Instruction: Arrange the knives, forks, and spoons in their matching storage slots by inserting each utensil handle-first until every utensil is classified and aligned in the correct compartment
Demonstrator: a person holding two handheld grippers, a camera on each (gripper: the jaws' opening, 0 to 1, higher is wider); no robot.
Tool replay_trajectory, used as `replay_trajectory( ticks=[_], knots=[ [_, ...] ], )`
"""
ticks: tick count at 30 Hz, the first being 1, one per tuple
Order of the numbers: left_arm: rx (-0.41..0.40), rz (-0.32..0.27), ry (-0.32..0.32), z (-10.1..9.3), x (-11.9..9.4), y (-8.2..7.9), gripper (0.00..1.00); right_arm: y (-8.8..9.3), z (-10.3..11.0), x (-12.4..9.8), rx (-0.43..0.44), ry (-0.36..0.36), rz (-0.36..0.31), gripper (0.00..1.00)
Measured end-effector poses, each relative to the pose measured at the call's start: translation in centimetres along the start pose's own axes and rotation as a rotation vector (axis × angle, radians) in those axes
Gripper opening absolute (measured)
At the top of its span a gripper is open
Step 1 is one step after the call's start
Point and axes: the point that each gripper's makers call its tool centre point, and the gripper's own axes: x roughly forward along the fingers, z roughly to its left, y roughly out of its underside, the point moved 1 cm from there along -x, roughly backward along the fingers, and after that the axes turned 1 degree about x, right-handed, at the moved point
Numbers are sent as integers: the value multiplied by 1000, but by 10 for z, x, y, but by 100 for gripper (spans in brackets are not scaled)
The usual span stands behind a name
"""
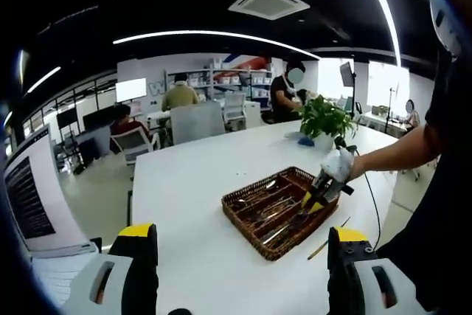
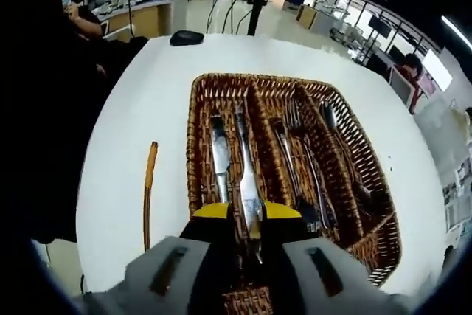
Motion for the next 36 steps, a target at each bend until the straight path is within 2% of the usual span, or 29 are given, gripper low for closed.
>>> replay_trajectory(
  ticks=[6,10,13,20,22,26,29,36],
  knots=[
    [18,-12,23,-4,5,-5,100,-22,-11,-36,124,52,-111,38],
    [37,-30,54,-12,12,-11,100,-35,-15,-62,169,89,-170,54],
    [34,-58,77,-18,18,-17,100,-45,-18,-84,192,127,-230,62],
    [52,-75,98,-26,24,-21,100,-53,-14,-115,209,165,-274,79],
    [84,-114,92,-27,24,-26,100,-48,-12,-123,190,196,-264,85],
    [72,-116,107,-30,24,-25,100,-43,-8,-135,210,226,-273,99],
    [89,-119,107,-36,23,-25,100,-41,-5,-151,239,256,-292,99],
    [104,-133,118,-47,19,-28,100,-40,7,-180,230,295,-323,99]
  ],
)
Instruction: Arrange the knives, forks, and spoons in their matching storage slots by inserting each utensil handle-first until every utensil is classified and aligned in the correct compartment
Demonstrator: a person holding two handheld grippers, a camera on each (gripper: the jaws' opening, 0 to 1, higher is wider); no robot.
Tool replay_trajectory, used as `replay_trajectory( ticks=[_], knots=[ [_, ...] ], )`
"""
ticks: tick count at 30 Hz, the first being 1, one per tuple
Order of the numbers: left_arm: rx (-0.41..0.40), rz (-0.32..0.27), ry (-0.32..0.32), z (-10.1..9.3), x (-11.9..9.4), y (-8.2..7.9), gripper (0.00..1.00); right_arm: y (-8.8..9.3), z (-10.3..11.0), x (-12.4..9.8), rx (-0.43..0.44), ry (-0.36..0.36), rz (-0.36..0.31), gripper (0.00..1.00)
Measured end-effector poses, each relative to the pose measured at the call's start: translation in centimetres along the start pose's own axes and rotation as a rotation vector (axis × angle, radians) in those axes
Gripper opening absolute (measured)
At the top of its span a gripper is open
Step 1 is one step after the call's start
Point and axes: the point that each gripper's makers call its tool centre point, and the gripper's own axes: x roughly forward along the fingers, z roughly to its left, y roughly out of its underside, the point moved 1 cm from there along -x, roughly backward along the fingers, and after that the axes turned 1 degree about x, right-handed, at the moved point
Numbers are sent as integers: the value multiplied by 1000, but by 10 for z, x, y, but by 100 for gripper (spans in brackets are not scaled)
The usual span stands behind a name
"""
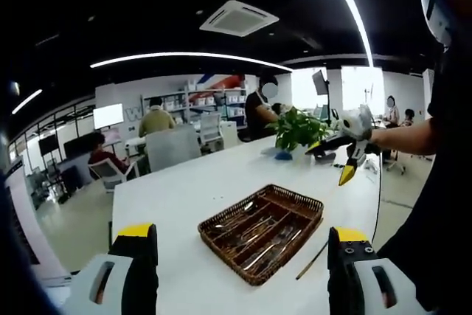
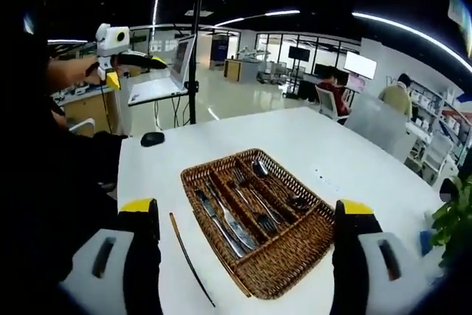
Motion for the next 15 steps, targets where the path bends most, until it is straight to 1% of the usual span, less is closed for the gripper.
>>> replay_trajectory(
  ticks=[4,8,10,15],
  knots=[
    [10,-11,17,-6,-1,-1,100,-2,0,-17,-1,20,-13,99],
    [9,20,33,-12,2,6,100,2,-2,-27,8,38,-13,99],
    [-5,36,32,-14,4,7,100,8,-1,-33,33,51,-1,99],
    [31,73,37,-24,9,12,100,16,3,-43,65,69,24,99]
  ],
)
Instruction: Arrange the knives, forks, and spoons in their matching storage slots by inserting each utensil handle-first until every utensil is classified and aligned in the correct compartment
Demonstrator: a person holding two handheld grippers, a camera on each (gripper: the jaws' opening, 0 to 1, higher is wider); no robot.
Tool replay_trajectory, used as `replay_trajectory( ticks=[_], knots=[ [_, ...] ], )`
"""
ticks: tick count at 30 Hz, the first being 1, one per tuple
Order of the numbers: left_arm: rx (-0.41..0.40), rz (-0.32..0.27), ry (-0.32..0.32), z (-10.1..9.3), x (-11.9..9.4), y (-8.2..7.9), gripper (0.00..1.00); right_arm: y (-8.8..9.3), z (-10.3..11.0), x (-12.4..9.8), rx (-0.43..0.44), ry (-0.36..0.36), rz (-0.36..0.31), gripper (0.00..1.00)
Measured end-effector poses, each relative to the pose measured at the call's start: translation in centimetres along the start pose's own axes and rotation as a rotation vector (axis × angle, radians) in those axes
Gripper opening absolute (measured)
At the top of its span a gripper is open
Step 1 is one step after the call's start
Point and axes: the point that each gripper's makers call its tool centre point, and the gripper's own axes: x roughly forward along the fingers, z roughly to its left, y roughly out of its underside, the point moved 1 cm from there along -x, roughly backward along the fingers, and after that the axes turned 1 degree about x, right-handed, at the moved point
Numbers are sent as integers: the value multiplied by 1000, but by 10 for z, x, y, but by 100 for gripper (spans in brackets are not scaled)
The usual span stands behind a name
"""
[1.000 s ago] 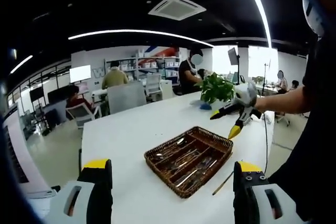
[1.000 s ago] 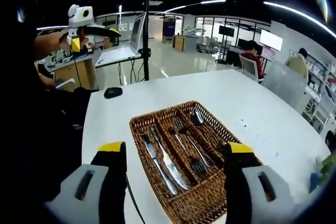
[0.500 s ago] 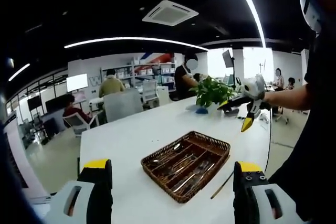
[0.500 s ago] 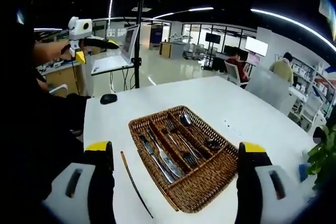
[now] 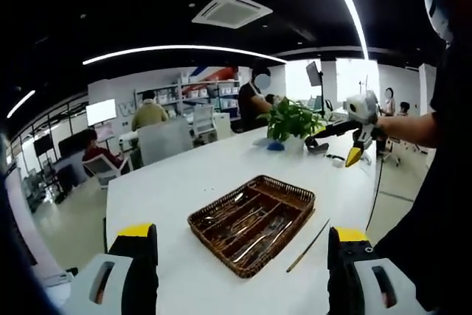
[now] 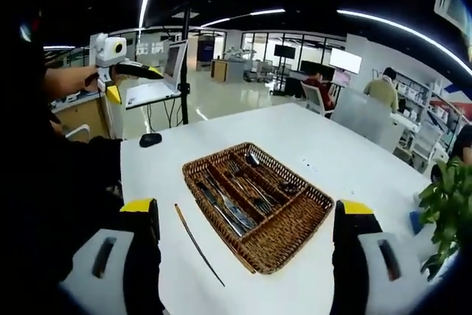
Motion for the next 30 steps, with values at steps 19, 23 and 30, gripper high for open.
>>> replay_trajectory(
  ticks=[19,23,30],
  knots=[
    [48,-25,88,16,22,-3,100,8,-1,3,29,61,10,99],
    [55,-27,49,10,29,-10,100,30,-4,5,28,24,45,97],
    [31,-28,48,-1,34,-5,100,43,-12,1,16,-2,25,91]
  ],
)
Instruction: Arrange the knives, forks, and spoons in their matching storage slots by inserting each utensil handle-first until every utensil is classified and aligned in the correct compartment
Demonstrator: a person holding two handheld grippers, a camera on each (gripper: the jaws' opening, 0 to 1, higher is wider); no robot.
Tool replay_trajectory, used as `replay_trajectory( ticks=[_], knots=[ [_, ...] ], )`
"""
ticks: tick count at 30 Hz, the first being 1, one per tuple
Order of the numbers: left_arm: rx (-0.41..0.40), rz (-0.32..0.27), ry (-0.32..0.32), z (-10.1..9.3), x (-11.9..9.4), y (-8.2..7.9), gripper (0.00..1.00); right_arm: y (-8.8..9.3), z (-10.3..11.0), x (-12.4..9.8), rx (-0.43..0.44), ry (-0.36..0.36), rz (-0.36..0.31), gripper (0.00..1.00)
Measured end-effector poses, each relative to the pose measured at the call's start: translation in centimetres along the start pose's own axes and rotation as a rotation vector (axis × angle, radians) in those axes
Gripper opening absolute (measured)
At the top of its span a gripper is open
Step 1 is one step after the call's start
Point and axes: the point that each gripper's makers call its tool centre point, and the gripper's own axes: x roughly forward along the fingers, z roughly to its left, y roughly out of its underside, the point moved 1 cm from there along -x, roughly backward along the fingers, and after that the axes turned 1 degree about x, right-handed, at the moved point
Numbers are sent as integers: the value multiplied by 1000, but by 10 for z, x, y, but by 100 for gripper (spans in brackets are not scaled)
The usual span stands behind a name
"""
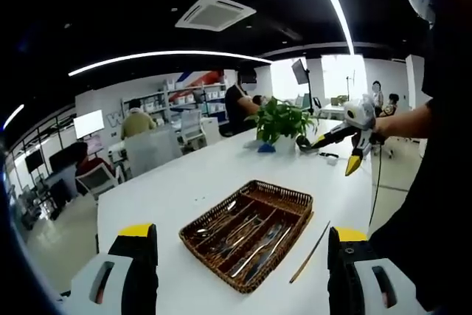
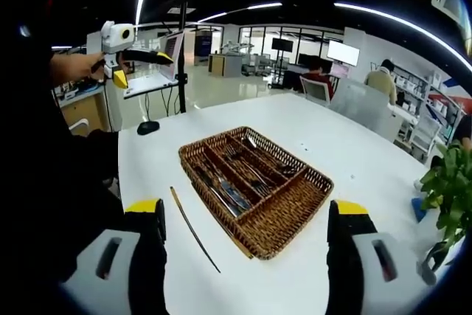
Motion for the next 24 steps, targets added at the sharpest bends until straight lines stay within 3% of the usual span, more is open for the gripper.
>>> replay_trajectory(
  ticks=[9,24],
  knots=[
    [-11,10,-30,7,-2,4,100,9,2,7,-3,-14,26,91],
    [5,38,-8,-7,-4,5,100,19,2,11,-24,-21,29,85]
  ],
)
